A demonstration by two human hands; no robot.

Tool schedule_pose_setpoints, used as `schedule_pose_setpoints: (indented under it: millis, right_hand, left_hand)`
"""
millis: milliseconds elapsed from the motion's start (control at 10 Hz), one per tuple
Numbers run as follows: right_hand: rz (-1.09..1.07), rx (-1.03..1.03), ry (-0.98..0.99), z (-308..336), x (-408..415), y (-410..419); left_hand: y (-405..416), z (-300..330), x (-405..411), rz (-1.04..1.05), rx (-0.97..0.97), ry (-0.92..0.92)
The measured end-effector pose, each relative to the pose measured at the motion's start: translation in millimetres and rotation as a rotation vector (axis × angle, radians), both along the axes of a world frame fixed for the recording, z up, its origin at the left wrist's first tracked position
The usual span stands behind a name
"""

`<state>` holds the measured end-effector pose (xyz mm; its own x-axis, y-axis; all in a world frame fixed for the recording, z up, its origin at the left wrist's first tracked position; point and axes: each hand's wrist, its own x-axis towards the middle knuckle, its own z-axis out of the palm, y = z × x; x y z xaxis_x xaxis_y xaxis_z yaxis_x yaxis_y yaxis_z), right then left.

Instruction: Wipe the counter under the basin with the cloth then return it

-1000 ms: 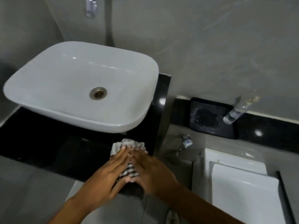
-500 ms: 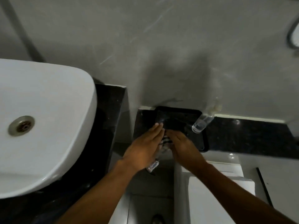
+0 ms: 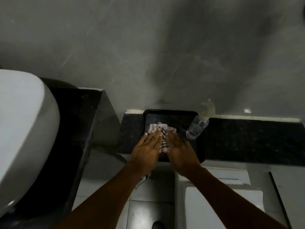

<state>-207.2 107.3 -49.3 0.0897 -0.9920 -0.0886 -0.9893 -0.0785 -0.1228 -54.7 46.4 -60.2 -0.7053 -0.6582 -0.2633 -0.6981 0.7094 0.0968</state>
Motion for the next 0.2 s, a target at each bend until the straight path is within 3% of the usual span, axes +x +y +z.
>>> schedule_pose_setpoints:
  millis: [100, 200]
  right_hand:
    - [0.001, 0.216, 0.053, 17.9, 5.5, -11.7]
    - [0.014, 0.299, 0.000, 61.7, 11.9, -23.0]
  left_hand:
    - [-0.8, 33.9, -7.7, 0.021, 0.024, -0.162]
    - [10.9, 86.8, -11.5, 0.079, 0.090, -0.115]
